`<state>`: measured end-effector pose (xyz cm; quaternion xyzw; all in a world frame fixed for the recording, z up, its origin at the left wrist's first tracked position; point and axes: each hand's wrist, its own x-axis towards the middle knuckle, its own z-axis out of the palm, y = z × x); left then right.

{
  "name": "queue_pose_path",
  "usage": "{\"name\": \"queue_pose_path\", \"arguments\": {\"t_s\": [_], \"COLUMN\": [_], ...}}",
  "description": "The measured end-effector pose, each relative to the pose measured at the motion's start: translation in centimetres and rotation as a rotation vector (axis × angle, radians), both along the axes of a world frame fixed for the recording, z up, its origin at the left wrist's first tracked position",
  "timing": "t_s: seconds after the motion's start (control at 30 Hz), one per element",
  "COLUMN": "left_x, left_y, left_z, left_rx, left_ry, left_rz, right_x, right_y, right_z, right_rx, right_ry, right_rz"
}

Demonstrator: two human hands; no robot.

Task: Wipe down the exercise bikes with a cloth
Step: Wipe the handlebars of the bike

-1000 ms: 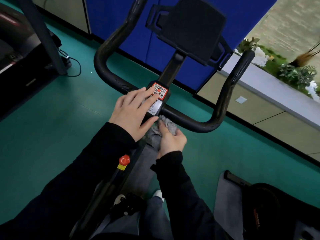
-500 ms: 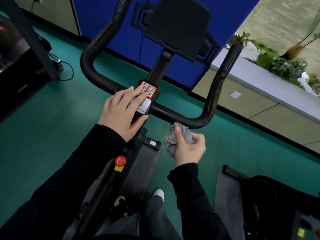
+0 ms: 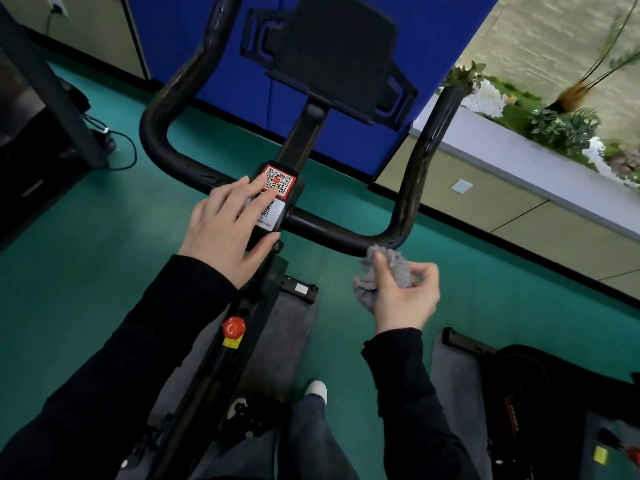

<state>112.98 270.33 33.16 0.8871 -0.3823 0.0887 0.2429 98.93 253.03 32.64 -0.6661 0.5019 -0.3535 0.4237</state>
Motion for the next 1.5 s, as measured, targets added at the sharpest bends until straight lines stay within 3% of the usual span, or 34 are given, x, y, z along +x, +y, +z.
{"name": "queue_pose_path", "arguments": {"t_s": [0.37, 0.53, 0.77, 0.9, 1.07, 1.27, 1.5], "left_x": [-0.4, -0.4, -0.2, -0.3, -0.6, -1.2, -2.2], "left_y": [-0.3, -0.4, -0.3, -0.4, -0.6, -2.1, -6.1], "left_z": [-0.1, -0.1, -0.3, -0.3, 0.0, 0.8, 1.1], "left_rx": [-0.031, -0.026, -0.012, -0.01, -0.004, -0.062, 0.016], "left_ry": [0.022, 0.012, 0.0, 0.007, 0.0, -0.029, -0.094], "left_rz": [0.014, 0.023, 0.021, 0.033, 0.049, 0.048, -0.081], "right_x": [-0.5, 1.7, 2.7, 2.9, 4.2, 5.1, 6.1], "right_y": [-2.0, -1.7, -0.8, -2.4, -0.3, -3.8, -4.8], "right_z": [0.9, 1.2, 0.7, 1.5, 2.3, 4.3, 4.8], "right_rx": [-0.259, -0.384, -0.624, -0.552, -0.642, -0.532, -0.63], "right_ry": [-0.031, -0.057, 0.083, 0.149, 0.178, 0.429, 0.589], "right_rz": [-0.011, 0.109, 0.312, 0.272, 0.516, 0.655, 0.952]}}
